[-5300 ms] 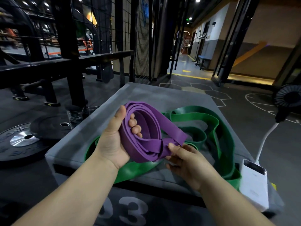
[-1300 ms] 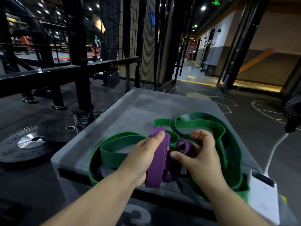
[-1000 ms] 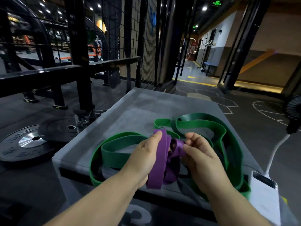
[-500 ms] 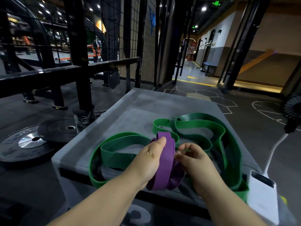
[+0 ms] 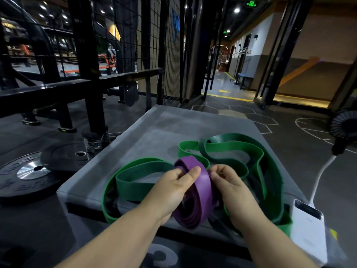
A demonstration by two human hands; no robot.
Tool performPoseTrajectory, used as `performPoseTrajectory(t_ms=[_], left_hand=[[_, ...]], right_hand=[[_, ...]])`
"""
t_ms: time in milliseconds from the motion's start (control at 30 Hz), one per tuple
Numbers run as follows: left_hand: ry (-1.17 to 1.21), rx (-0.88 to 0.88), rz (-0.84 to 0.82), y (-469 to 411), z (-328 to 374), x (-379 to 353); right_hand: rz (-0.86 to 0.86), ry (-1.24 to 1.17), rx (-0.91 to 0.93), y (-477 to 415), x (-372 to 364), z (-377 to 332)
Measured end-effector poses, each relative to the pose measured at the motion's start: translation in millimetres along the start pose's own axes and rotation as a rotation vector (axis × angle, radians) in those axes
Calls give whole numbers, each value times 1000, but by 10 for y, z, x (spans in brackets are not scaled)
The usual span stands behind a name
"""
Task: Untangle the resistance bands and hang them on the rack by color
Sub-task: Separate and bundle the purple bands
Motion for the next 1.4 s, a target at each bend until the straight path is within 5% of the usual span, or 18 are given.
performPoseTrajectory(t_ms=[200, 533, 700, 833, 900, 1067, 1400], left_hand=[[42, 35, 57, 40, 5, 23], [171, 203, -280, 124, -20, -178], [-367, 7, -97, 144, 171, -115], [-784, -440, 224, 252, 649, 106], [-751, -473, 200, 198, 677, 197], [-504, -92, -265, -23, 129, 67], [-230, -74, -225, 8, -21, -113]], right_hand=[[-289, 58, 61, 93, -212, -31], [-176, 230, 132, 58, -80, -77], [-125, 291, 97, 44, -78, -45], [-99, 212, 87, 2, 22, -114], [-161, 94, 73, 3, 30, -155], [-317, -180, 52, 31, -27, -202], [-357, -406, 3, 42, 1, -256]])
Point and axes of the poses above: each hand's wrist, its own y-axis away from the middle knuckle, its own x-axis out of the back of the hand, z = x × y, the point moved 9 cm from there along -y, towards the middle knuckle, and after that the axes turned 5 degrees about y, right-handed, at the moved point
